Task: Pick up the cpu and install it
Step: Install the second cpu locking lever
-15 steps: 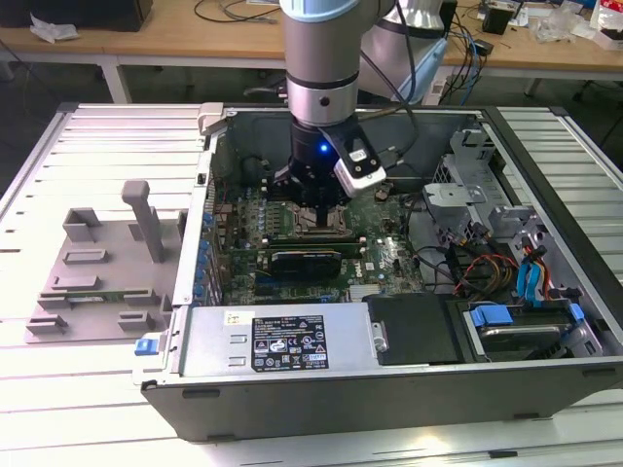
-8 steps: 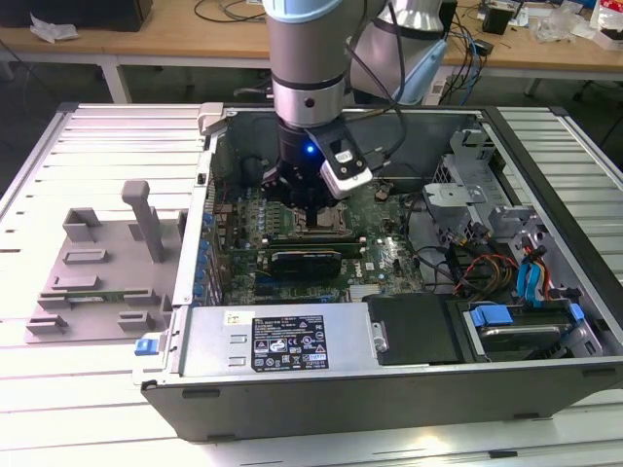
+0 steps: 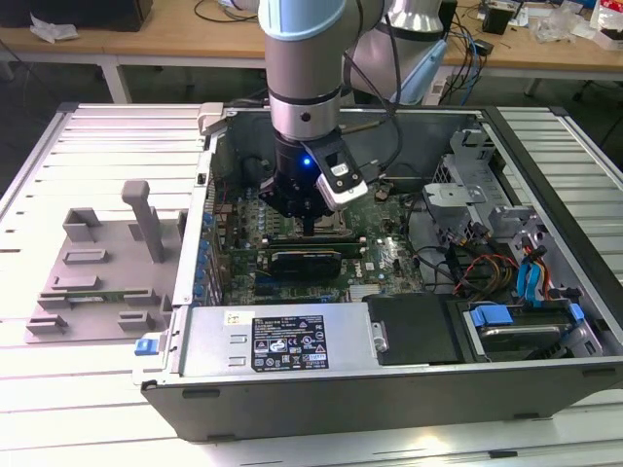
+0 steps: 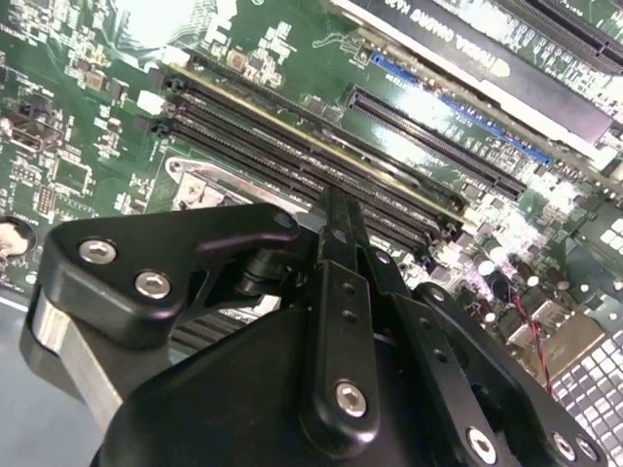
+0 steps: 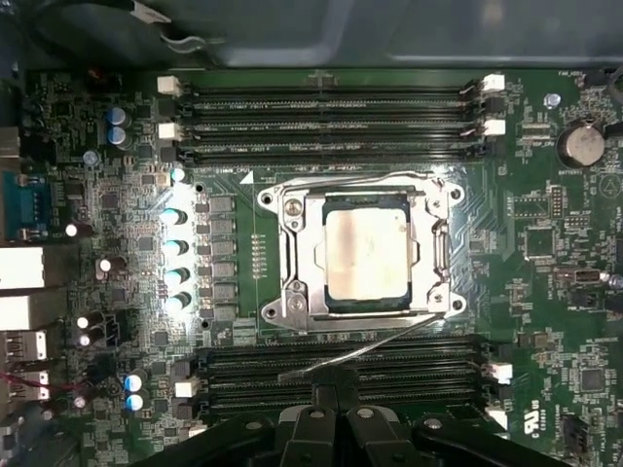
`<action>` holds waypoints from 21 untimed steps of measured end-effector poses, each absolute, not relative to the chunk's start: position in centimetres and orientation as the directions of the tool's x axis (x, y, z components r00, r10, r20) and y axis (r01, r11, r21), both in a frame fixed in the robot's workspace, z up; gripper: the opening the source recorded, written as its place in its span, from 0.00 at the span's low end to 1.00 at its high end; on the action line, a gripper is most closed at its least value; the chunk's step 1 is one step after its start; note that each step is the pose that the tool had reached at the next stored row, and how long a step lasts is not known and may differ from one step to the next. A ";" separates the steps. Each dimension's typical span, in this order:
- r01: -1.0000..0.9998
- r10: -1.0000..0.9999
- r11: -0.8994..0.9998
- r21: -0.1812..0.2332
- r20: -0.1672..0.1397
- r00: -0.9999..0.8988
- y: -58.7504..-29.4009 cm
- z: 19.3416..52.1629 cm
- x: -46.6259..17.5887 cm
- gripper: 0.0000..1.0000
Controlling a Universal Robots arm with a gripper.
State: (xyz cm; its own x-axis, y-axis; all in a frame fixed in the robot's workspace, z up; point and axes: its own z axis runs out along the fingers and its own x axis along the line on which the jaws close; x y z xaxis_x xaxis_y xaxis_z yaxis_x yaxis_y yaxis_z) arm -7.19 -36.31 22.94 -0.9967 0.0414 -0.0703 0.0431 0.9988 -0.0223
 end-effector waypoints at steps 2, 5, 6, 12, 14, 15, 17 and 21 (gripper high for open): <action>0.043 0.042 0.999 -0.014 -0.070 -0.997 -36.3 22.9 -7.3 0.11; 0.043 0.042 0.999 -0.014 -0.070 -0.997 -36.3 24.1 -7.3 0.11; 0.043 0.042 0.999 -0.014 -0.070 -0.997 -36.3 24.5 -7.3 0.11; 0.043 0.042 0.999 -0.014 -0.070 -0.997 -36.3 25.9 -7.3 0.11; 0.043 0.042 0.999 -0.014 -0.070 -0.997 -36.3 26.2 -7.3 0.11; 0.043 0.041 0.999 -0.014 -0.070 -0.997 -36.3 26.2 -7.3 0.11; 0.029 0.028 1.000 -0.010 -0.068 -0.997 -36.3 26.1 -6.8 0.11; -0.037 -0.037 0.999 -0.008 -0.054 -0.998 -36.3 25.7 -6.8 0.11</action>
State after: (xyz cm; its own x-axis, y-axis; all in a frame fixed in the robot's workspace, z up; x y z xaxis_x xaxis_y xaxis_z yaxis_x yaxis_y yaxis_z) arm -6.76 -36.32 25.70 -0.9978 -0.0372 -0.0539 -0.0368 0.9993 -0.0083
